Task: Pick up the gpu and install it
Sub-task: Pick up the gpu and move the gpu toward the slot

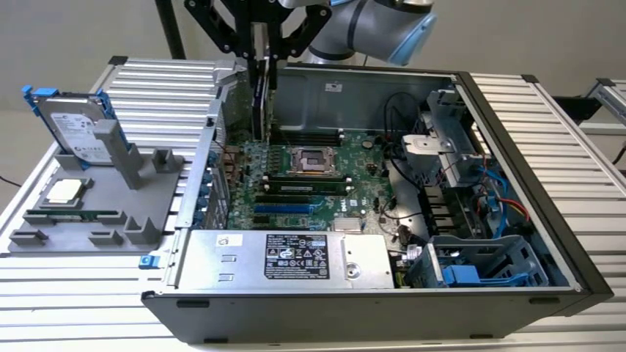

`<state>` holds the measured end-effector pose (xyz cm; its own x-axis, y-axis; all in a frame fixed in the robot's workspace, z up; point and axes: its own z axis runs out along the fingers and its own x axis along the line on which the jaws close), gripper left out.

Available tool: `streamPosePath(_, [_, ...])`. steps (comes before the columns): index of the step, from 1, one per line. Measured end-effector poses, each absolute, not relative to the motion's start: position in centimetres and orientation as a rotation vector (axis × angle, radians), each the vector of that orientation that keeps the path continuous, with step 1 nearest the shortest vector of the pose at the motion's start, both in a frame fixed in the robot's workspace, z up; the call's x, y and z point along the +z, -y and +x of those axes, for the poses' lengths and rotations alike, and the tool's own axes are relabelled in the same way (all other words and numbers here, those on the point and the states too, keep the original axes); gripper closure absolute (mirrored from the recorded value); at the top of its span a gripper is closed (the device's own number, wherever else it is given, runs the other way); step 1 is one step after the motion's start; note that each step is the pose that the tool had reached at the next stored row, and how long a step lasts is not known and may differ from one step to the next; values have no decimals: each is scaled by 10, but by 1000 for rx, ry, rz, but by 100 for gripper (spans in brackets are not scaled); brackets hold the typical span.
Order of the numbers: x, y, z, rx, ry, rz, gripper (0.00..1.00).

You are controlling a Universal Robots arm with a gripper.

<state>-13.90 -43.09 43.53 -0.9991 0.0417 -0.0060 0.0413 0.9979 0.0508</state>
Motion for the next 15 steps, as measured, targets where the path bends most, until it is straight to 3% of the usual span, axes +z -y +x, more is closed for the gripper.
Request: streamPosePath(15, [435, 431, -125, 79, -3133, 65, 100])
